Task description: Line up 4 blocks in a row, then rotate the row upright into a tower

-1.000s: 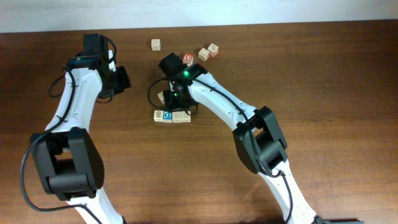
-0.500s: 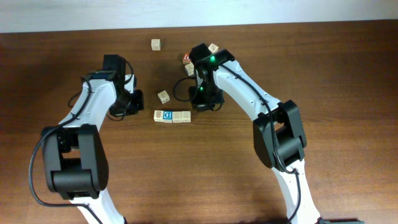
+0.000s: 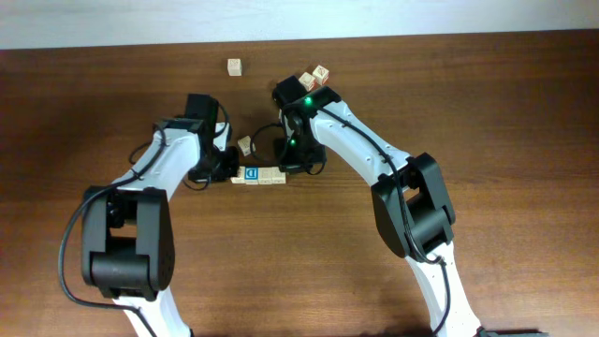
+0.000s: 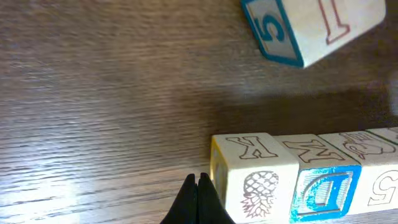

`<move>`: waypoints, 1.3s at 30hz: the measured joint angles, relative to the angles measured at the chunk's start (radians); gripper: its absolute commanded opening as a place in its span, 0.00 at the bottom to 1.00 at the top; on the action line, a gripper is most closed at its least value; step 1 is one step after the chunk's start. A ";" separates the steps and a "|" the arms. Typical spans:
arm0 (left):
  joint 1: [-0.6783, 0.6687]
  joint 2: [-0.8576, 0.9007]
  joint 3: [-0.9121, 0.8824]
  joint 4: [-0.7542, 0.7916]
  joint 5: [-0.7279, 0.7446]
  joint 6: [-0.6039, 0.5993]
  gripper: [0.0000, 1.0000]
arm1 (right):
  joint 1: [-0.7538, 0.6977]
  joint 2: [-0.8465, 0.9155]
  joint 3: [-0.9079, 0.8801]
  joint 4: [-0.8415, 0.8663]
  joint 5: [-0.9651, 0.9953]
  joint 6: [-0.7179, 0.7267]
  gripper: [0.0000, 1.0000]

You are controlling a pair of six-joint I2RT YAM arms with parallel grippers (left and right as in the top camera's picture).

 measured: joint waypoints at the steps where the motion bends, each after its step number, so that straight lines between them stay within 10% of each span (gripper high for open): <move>1: -0.004 0.000 -0.003 0.001 0.001 0.000 0.00 | 0.000 0.000 0.000 0.002 0.000 0.000 0.05; 17: -0.006 0.000 -0.006 -0.052 0.008 0.000 0.00 | -0.065 0.000 0.021 -0.014 -0.068 -0.053 0.06; 27: -0.029 0.002 0.246 -0.140 -0.032 0.011 0.00 | -0.085 0.000 0.032 0.055 0.103 -0.039 0.44; 39: -0.095 0.126 0.246 -0.086 -0.020 -0.059 0.00 | -0.095 0.000 0.032 0.068 0.170 -0.035 0.46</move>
